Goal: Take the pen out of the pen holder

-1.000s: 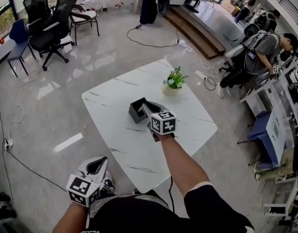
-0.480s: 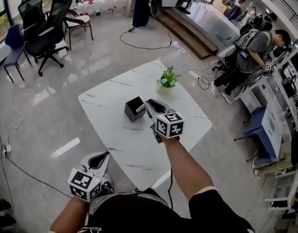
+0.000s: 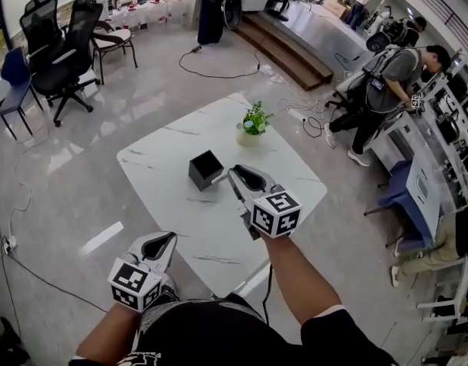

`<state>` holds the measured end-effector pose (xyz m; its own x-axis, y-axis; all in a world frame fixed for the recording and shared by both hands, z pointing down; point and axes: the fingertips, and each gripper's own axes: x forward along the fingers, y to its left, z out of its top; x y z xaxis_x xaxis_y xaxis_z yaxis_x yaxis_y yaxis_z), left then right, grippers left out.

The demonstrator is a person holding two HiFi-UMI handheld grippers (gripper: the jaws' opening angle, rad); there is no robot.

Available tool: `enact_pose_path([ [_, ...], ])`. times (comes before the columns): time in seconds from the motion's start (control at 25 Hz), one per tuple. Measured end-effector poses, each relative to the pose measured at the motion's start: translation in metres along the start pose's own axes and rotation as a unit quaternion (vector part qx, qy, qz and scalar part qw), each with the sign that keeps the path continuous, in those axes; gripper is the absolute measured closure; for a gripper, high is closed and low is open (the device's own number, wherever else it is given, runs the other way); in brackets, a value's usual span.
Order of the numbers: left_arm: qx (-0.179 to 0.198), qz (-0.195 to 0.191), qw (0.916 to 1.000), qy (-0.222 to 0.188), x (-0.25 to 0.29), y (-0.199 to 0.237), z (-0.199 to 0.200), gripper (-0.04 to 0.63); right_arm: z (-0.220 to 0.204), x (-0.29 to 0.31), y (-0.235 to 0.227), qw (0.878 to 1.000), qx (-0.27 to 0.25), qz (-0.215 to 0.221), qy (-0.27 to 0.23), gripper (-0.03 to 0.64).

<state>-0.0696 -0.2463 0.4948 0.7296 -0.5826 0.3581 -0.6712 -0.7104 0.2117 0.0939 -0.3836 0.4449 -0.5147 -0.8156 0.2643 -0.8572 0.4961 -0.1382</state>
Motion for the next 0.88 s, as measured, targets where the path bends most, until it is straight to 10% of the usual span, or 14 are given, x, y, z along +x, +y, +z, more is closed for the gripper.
enact_pose_path([
  [0.88, 0.029, -0.044, 0.9985, -0.013, 0.025, -0.027, 0.031, 0.538, -0.011, -0.102, 0.037, 0.999, 0.022, -0.010, -0.032, 0.549],
])
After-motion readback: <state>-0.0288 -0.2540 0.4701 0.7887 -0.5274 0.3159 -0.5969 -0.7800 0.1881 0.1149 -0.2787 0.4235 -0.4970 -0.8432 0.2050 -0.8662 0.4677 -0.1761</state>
